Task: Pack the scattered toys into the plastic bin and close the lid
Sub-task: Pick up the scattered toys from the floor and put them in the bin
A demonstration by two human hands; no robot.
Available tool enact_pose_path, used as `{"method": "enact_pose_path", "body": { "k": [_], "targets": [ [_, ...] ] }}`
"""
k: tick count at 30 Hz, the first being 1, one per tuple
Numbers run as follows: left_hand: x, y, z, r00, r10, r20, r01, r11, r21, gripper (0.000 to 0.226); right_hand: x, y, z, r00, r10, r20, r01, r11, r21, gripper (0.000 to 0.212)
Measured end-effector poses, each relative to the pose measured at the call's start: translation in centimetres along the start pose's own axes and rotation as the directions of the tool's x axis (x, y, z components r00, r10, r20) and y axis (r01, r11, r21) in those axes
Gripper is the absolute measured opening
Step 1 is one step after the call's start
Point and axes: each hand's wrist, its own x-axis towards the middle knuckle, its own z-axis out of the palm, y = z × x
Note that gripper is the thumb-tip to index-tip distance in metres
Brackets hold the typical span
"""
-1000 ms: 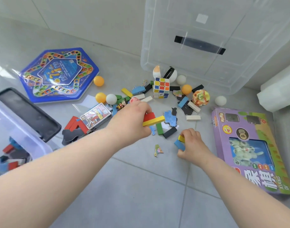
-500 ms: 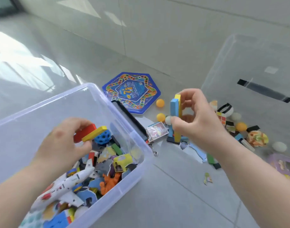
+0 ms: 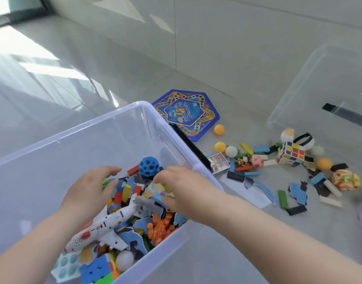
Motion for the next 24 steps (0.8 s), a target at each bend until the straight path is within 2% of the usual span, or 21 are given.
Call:
{"method": "enact_pose_path", "body": {
  "k": [2,4,5,6,7,8,9,10,11,13,14,15,16,18,22,24],
  "targets": [
    [0.1,2.0,-0.9,0.984,0.164,-0.063,-0.172,0.975,-0.143,0.026,-1.4,0.7,-0.5,0.977,-0.093,-0.192,0.105,0.993,0.050,0.027],
    [0.0,5.0,-2.1,0.936,0.342,-0.081,-0.351,0.901,-0.256,0.029,-3.0,3.1,-0.7,0.893,-0.185,-0.410,0.206,0.978,0.007,0.025],
    [0.0,6.4,-2.4,0.913,0.400,-0.078,-0.404,0.868,-0.289,0.031,-3.9,4.7,-0.8,0.861,-0.189,-0.471,0.194,0.980,-0.040,0.023],
    [0.1,7.8,-2.4,0.889,0.453,-0.069,-0.452,0.838,-0.305,0.032,-4.6,6.5,-1.0,0.873,-0.172,-0.457,0.145,0.985,-0.093,0.021],
    [0.1,9.3,-2.3,0.860,0.509,-0.044,-0.496,0.810,-0.313,0.030,-5.2,8.5,-1.4,0.913,-0.116,-0.390,0.063,0.987,-0.146,0.021],
    [0.2,11.2,-2.0,0.823,0.568,-0.011,-0.543,0.781,-0.309,0.028,-5.9,10.4,-2.0,0.956,0.006,-0.295,-0.062,0.982,-0.180,0.024],
    [0.3,12.9,-1.5,0.781,0.624,0.013,-0.596,0.751,-0.283,0.026,-6.8,12.6,-2.1,0.960,0.159,-0.232,-0.205,0.961,-0.188,0.028],
    [0.4,14.7,-0.9,0.728,0.685,0.035,-0.659,0.713,-0.239,0.024,-8.0,15.1,-2.0,0.929,0.342,-0.140,-0.362,0.919,-0.155,0.033],
    [0.4,16.4,-0.1,0.664,0.745,0.063,-0.726,0.663,-0.180,0.022,-9.2,17.2,-1.6,0.860,0.507,-0.051,-0.509,0.851,-0.126,0.037],
    [0.1,20.2,1.8,0.555,0.815,0.170,-0.822,0.568,-0.043,0.022,-12.1,20.5,0.0,0.727,0.687,0.004,-0.684,0.725,-0.080,0.045],
    [0.0,21.8,3.2,0.552,0.798,0.241,-0.821,0.570,-0.008,0.025,-13.5,21.7,0.8,0.682,0.731,0.013,-0.729,0.682,-0.066,0.048],
    [0.0,23.3,5.0,0.579,0.733,0.357,-0.790,0.613,0.022,0.027,-14.7,22.7,1.6,0.663,0.749,0.016,-0.748,0.663,-0.045,0.051],
    [-0.1,24.9,7.1,0.593,0.651,0.474,-0.758,0.650,0.054,0.029,-15.7,23.5,2.4,0.656,0.754,0.019,-0.754,0.656,-0.033,0.053],
    [-0.5,27.2,11.2,0.572,0.550,0.608,-0.736,0.672,0.084,0.030,-17.2,24.8,3.5,0.655,0.756,-0.002,-0.755,0.655,-0.039,0.058],
    [-0.8,28.0,18.4,0.557,0.437,0.706,-0.731,0.662,0.166,0.040,-18.2,26.8,5.7,0.734,0.677,-0.047,-0.675,0.721,-0.158,0.059],
    [-0.6,27.9,20.2,0.559,0.435,0.706,-0.748,0.632,0.203,0.049,-18.6,27.5,6.7,0.732,0.679,-0.055,-0.675,0.714,-0.184,0.056]
  ]
}}
